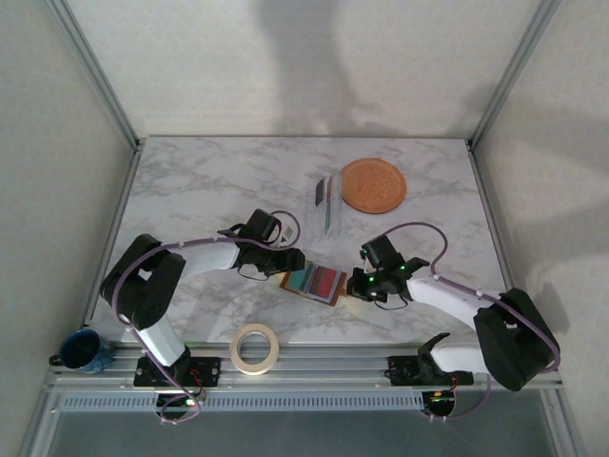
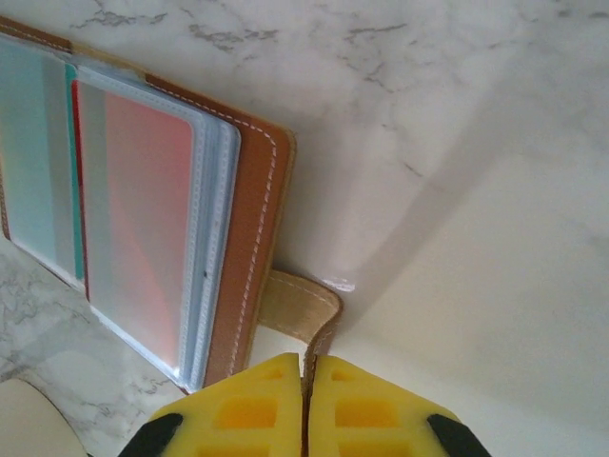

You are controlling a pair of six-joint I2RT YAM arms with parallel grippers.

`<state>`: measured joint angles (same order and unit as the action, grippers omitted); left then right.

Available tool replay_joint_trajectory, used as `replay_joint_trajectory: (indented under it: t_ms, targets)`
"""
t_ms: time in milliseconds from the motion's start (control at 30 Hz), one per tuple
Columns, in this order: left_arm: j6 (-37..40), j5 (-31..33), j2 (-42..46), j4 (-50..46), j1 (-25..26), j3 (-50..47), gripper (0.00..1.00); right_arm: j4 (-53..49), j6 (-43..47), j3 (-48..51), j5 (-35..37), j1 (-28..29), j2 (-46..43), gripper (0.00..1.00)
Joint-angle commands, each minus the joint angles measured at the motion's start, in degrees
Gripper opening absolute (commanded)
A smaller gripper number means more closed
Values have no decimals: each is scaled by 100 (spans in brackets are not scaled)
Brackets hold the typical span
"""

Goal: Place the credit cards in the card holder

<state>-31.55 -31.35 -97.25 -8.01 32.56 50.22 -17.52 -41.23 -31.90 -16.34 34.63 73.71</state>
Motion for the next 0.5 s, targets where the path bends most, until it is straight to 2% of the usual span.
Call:
replay_joint_trajectory:
  t_ms: [0, 100, 233, 333, 467]
  targets:
    - [99, 981, 178, -570, 40, 136, 62, 163, 308, -108, -50, -26, 106, 0]
    - [25, 790, 27, -391, 53, 18, 62, 278, 545, -113, -3, -23, 146, 0]
    - [-53, 1218, 187, -406, 93, -58, 66, 262, 731, -246, -52, -19, 350, 0]
    - [-90, 1170, 265, -431, 93, -91, 67, 392, 713, -255, -140, -19, 445, 0]
    - [-101, 379, 84, -131, 102, -220, 66, 457, 765, -328, -218, -26, 544, 0]
